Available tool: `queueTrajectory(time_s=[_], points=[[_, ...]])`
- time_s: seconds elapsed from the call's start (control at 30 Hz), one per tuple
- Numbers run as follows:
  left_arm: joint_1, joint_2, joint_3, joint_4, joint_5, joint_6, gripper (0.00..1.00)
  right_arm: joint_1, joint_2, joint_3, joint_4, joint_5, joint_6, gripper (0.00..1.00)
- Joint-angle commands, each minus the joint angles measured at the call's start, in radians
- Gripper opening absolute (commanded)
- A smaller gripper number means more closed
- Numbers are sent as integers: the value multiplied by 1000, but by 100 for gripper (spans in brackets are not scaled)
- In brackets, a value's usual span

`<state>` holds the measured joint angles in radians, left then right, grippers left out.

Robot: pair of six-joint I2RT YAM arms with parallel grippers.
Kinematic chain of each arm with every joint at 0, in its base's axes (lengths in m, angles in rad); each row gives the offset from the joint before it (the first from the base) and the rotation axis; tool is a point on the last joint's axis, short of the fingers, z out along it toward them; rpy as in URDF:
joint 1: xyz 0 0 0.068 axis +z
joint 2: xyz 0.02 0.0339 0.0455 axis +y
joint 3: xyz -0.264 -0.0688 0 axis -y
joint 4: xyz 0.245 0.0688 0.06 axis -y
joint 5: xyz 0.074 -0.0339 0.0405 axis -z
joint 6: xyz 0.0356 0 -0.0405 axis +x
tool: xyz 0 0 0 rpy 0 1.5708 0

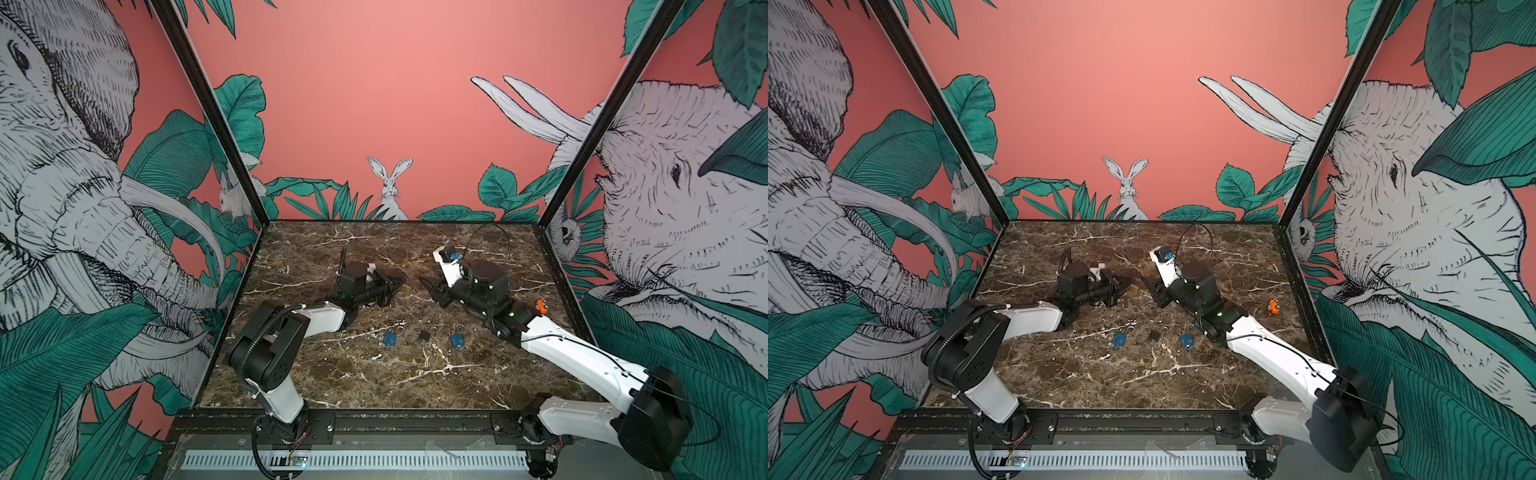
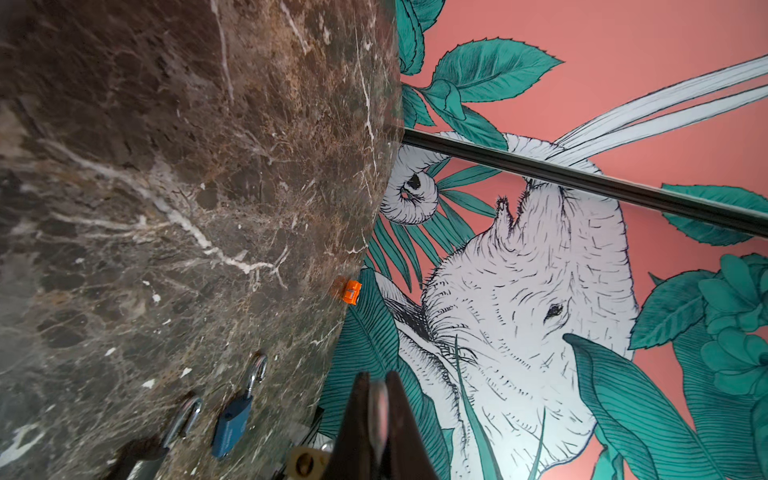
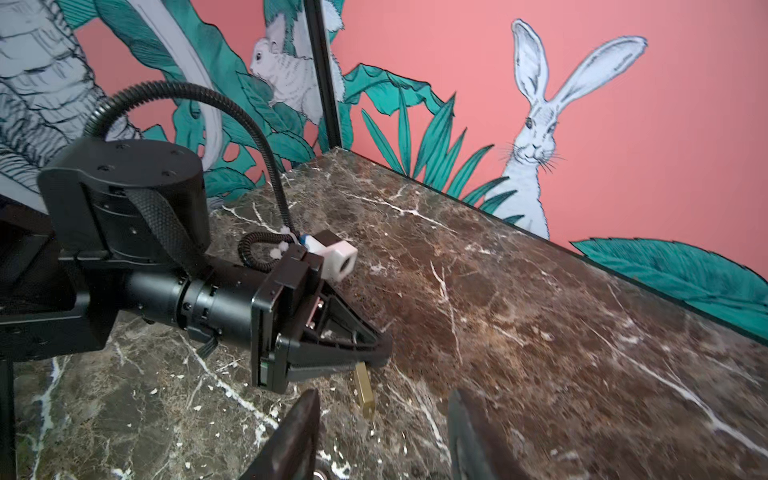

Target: Lock with the key

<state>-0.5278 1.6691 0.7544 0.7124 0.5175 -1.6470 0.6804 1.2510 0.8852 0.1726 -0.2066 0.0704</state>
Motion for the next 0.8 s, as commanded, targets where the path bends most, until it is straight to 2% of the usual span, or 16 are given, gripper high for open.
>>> queueTrajectory(time_s=[0.0, 0.3, 0.77], points=[[-5, -54, 11, 57, -2, -61, 0, 0, 63, 38, 38, -131, -5, 46], [-5, -73, 25, 73, 15, -63, 0, 1, 123, 40, 50, -138, 1, 46], [-16, -80, 35, 97, 30, -57, 0, 0, 216, 29, 92, -82, 18, 38]])
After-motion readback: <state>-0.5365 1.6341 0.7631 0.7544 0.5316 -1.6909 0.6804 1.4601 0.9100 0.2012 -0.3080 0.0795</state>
